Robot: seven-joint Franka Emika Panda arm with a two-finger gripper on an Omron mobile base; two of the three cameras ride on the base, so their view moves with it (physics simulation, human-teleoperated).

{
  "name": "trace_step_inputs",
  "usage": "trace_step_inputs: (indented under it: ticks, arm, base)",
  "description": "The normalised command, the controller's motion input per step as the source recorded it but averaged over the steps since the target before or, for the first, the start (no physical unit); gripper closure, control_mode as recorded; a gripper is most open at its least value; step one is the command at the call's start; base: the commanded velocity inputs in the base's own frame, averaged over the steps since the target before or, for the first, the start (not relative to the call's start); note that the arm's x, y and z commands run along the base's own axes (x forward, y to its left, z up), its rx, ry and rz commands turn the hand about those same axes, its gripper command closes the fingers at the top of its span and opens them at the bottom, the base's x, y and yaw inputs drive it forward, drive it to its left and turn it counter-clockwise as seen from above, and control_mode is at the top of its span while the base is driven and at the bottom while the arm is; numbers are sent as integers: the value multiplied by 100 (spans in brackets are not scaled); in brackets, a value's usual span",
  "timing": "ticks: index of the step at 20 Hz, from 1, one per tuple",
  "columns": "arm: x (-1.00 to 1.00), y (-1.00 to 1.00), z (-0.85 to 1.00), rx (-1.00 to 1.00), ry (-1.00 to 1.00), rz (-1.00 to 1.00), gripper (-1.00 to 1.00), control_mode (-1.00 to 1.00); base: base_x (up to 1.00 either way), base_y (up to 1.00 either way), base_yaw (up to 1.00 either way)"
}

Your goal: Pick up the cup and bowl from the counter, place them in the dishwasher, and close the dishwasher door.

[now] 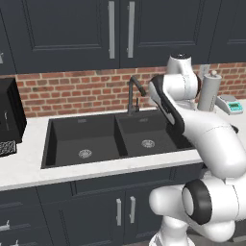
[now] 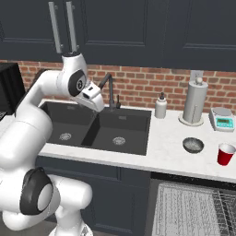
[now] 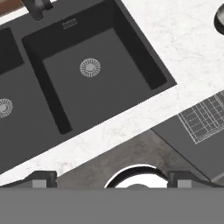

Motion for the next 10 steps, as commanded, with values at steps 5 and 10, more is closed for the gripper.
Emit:
trace_step_inputs:
  ticks: [5,10]
  arm:
    - [9,-6,-8,0,0,9,-100,100]
    - [0,0,0,0,0,0,-100,100]
  base:
    - [7,0,4]
    - [4,0,0]
